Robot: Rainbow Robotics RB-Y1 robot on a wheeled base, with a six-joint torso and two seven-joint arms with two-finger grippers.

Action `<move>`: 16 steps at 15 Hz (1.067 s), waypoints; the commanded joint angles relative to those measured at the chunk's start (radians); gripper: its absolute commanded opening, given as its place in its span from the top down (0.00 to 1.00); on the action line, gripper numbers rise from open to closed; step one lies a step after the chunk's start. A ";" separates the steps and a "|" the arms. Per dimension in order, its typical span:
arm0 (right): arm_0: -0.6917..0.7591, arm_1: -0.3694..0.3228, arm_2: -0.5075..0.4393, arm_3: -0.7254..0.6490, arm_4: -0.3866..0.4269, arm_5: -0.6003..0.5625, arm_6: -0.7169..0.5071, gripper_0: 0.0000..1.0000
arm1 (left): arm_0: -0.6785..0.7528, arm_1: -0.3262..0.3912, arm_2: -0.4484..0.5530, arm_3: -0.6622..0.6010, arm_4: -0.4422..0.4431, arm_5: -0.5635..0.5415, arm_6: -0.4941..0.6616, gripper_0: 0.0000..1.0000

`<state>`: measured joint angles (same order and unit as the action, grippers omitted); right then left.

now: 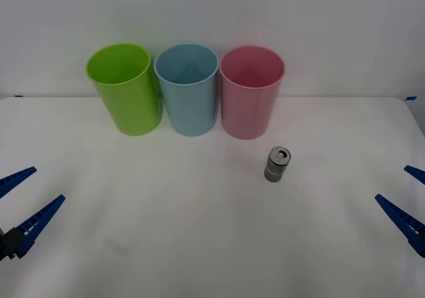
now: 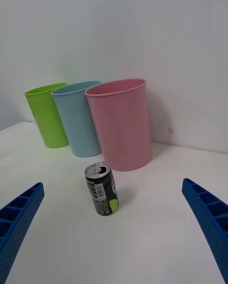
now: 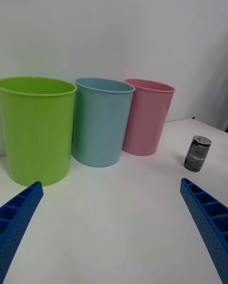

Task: Grasp the object on the table and drop it into the matching bin: aluminum can to the light blue bin, PET bottle to the pink bin.

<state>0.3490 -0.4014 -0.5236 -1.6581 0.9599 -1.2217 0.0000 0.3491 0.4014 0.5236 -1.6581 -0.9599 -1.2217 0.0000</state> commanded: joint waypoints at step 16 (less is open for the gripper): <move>-0.001 0.016 0.139 -0.002 0.051 0.160 0.091 0.00 | 0.000 0.000 0.000 0.000 0.000 0.000 0.000 0.00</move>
<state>0.3527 -0.3862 -0.3931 -1.6600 0.9971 -1.0722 0.0807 0.3491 0.4014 0.5237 -1.6580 -0.9599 -1.2217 0.0000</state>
